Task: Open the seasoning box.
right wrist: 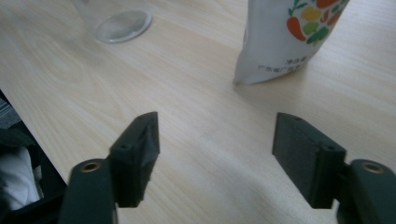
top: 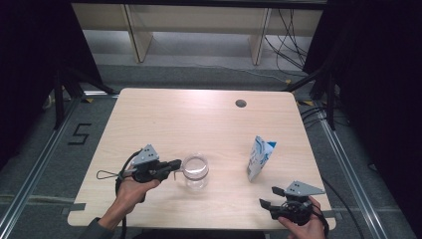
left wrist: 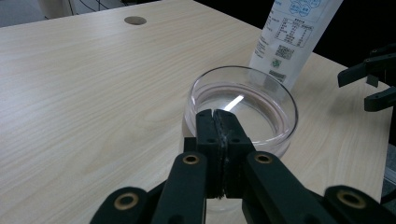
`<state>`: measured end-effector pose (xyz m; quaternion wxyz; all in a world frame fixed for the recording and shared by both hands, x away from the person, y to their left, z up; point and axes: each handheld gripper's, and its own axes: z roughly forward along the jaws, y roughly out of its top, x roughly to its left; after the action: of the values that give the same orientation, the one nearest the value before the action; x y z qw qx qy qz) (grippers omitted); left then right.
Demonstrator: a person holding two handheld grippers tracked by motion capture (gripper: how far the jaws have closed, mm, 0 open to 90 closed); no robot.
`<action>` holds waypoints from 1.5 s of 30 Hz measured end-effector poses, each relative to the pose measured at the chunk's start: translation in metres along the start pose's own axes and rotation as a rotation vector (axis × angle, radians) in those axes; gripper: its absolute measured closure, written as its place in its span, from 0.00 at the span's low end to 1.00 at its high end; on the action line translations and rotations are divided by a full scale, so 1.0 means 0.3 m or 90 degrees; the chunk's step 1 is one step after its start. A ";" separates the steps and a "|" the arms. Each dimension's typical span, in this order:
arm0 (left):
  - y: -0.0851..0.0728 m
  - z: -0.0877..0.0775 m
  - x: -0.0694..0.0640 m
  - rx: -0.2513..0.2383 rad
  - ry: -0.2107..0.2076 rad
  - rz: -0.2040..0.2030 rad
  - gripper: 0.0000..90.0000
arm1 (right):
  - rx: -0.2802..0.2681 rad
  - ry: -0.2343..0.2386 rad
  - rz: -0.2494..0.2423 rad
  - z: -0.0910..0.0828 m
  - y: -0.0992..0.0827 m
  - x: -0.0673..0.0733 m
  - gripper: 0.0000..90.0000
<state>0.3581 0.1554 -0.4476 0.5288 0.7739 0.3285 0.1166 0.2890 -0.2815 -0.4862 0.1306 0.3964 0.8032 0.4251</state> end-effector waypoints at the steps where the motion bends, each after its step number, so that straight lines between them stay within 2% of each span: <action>1: 0.000 0.000 0.000 0.000 0.000 0.000 0.98 | 0.000 0.000 0.000 0.000 0.000 0.000 0.43; 2: -0.001 -0.001 -0.001 -0.002 0.002 -0.003 0.98 | -0.007 0.003 0.003 -0.004 0.003 0.012 0.46; 3: -0.001 -0.001 -0.001 -0.002 0.002 -0.003 0.98 | -0.014 0.008 -0.013 -0.002 0.006 0.008 0.48; 5: -0.001 -0.002 -0.001 -0.001 0.003 -0.003 0.98 | -0.012 0.013 -0.006 -0.001 0.007 0.012 0.51; 6: -0.002 -0.002 -0.001 -0.001 0.002 -0.003 0.98 | -0.011 0.006 -0.022 -0.002 0.008 0.011 0.51; 8: -0.003 -0.004 0.000 -0.002 0.001 -0.004 0.98 | -0.020 0.017 -0.025 0.004 0.014 0.020 0.55; 11: -0.005 -0.005 0.001 -0.003 0.002 -0.006 0.98 | -0.026 0.013 -0.027 0.004 0.019 0.027 0.58; 12: -0.005 -0.006 0.000 -0.002 0.003 -0.005 0.98 | -0.023 0.022 -0.014 0.005 0.021 0.036 0.59; 13: -0.005 -0.006 0.000 -0.004 0.001 -0.005 0.98 | -0.031 0.027 -0.024 0.008 0.025 0.035 0.60; 14: -0.006 -0.006 0.000 -0.006 -0.004 -0.007 0.98 | -0.033 0.038 -0.012 0.013 0.033 0.051 0.61; 15: -0.006 -0.006 0.000 -0.006 -0.004 -0.007 0.98 | -0.038 0.039 -0.029 0.018 0.038 0.050 0.61; 16: -0.007 -0.008 -0.001 -0.006 0.000 -0.010 0.98 | -0.029 0.044 -0.017 0.019 0.043 0.061 0.62; 17: -0.007 -0.009 -0.001 -0.006 -0.001 -0.010 0.98 | -0.041 0.045 -0.037 0.030 0.049 0.060 0.63; 18: -0.007 -0.009 -0.001 -0.006 -0.001 -0.010 0.98 | -0.041 0.045 -0.037 0.030 0.049 0.060 0.63; 20: -0.008 -0.012 -0.001 -0.003 0.003 -0.007 0.98 | -0.047 0.050 -0.062 0.045 0.073 0.081 0.68; 21: -0.008 -0.012 0.000 -0.005 0.000 -0.005 0.98 | -0.047 0.050 -0.062 0.045 0.073 0.081 0.68; 22: -0.009 -0.013 0.000 -0.007 0.001 -0.009 0.98 | -0.046 0.062 -0.049 0.057 0.090 0.108 0.71; 24: -0.010 -0.013 -0.001 -0.007 0.004 -0.015 0.99 | -0.059 0.065 -0.088 0.075 0.109 0.112 0.74; 26: -0.009 -0.013 -0.001 -0.008 0.002 -0.014 0.99 | -0.061 0.070 -0.085 0.083 0.113 0.119 0.76; 29: -0.009 -0.013 0.000 -0.007 0.002 -0.015 0.99 | -0.056 0.077 -0.096 0.114 0.141 0.143 0.80; 30: -0.009 -0.013 0.000 -0.006 0.002 -0.012 0.99 | -0.062 0.084 -0.113 0.126 0.149 0.144 0.82; 32: -0.010 -0.011 0.001 -0.009 0.000 -0.016 0.99 | -0.060 0.084 -0.117 0.142 0.162 0.157 0.83; 33: -0.010 -0.011 0.001 -0.009 0.000 -0.016 0.99 | -0.049 0.086 -0.107 0.147 0.167 0.166 0.84; 34: -0.010 -0.012 0.001 -0.009 0.001 -0.016 0.99 | -0.054 0.084 -0.123 0.156 0.175 0.166 0.85; 36: -0.011 -0.013 0.001 -0.005 0.004 -0.015 0.99 | -0.057 0.083 -0.135 0.175 0.190 0.173 0.85; 38: -0.012 -0.011 0.002 -0.009 -0.001 -0.019 0.99 | -0.048 0.086 -0.126 0.179 0.196 0.180 0.86; 39: -0.014 -0.011 0.005 -0.009 -0.001 -0.021 0.99 | -0.053 0.086 -0.136 0.194 0.210 0.182 0.86; 41: -0.015 -0.011 0.006 -0.009 -0.003 -0.025 0.99 | -0.055 0.092 -0.129 0.207 0.222 0.186 0.87; 42: -0.015 -0.011 0.006 -0.009 -0.003 -0.025 0.99 | -0.055 0.098 -0.139 0.216 0.230 0.186 0.87; 43: -0.016 -0.011 0.005 -0.010 -0.002 -0.030 0.99 | -0.059 0.088 -0.137 0.221 0.237 0.189 0.87; 45: -0.015 -0.012 0.007 -0.009 -0.003 -0.024 0.99 | -0.065 0.094 -0.144 0.237 0.253 0.190 0.89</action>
<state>0.3561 0.1603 -0.4506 0.5369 0.7642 0.3411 0.1072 0.3307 -0.1731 -0.4623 0.1379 0.2641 0.8276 0.4758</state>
